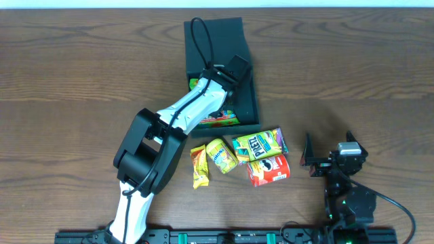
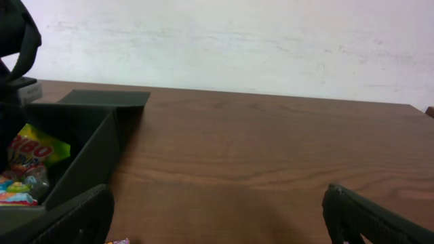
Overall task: Pack container
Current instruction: 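Lower the Haribo bag into the box and open the left gripper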
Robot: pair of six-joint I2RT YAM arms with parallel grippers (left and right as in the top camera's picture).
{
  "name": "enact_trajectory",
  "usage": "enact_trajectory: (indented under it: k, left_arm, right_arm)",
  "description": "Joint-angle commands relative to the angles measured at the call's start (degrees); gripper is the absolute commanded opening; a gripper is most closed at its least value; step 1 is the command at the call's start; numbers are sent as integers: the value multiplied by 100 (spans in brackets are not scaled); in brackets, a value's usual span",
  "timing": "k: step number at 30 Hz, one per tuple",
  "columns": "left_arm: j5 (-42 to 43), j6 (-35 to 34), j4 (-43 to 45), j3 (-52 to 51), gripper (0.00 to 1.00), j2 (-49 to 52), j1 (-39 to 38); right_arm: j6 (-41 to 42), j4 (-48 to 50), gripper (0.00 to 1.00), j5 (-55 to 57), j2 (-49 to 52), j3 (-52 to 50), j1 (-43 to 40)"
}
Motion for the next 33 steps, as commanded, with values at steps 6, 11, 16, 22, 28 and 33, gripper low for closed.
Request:
enact_trajectory:
  k: [6, 11, 16, 22, 28, 33]
  left_arm:
    - [-186, 413, -175, -24, 6, -280, -20]
    - [-704, 424, -437, -26, 6, -699, -46]
    - [-710, 424, -507, -66, 6, -671, -15]
    - [-741, 422, -389, -286, 6, -671, -9]
    - [-643, 420, 203, -850, 6, -671, -7]
    - [-601, 398, 695, -1405, 6, -671, -2]
  right_arm:
    - [-46, -24, 99, -17, -31, -11, -4]
    - [-48, -24, 99, -17, -31, -11, -4]
    - [-46, -26, 99, -17, -31, -11, -4]
    - [-48, -26, 99, -20, -31, -11, -4]
    - [-46, -24, 99, -20, -31, -11, -4]
    - [-46, -24, 99, -17, -31, -11, -4]
